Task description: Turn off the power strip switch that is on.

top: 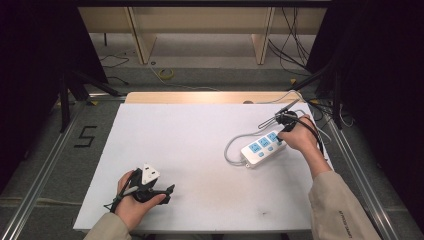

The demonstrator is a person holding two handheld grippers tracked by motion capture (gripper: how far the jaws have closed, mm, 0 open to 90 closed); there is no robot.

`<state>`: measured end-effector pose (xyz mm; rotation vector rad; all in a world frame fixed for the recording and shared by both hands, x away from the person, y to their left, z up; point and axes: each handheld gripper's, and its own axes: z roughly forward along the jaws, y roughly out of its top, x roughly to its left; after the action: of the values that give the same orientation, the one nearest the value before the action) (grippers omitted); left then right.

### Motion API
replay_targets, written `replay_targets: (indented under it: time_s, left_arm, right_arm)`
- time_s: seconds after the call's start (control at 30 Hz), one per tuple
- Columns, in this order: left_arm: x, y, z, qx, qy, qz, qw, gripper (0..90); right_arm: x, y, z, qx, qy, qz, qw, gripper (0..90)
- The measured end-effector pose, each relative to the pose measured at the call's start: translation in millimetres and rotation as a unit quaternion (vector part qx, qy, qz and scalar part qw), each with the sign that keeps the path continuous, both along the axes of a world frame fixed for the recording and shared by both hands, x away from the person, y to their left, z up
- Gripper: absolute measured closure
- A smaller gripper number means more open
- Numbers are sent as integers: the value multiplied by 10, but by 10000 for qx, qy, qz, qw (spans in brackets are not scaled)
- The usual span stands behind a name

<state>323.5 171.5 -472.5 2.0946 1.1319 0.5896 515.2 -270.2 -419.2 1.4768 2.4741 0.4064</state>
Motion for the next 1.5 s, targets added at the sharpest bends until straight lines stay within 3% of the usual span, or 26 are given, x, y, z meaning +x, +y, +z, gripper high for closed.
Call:
replay_targets:
  time_s: [0.43,0.97,1.33,1.5]
  left_arm:
    - [3,11,0,33,-11,26,10000,154]
    - [-1,-3,-6,21,-8,21,10000,154]
    - [-3,0,-5,27,-14,21,10000,154]
    - [-9,-3,-7,-12,-35,5,10000,154]
  right_arm:
    - [-62,24,25,125,-135,75,9998,900]
    - [-233,49,92,358,-456,200,9981,856]
    - [-352,88,95,549,-638,347,9958,816]
    - [-453,123,118,695,-808,495,9931,788]
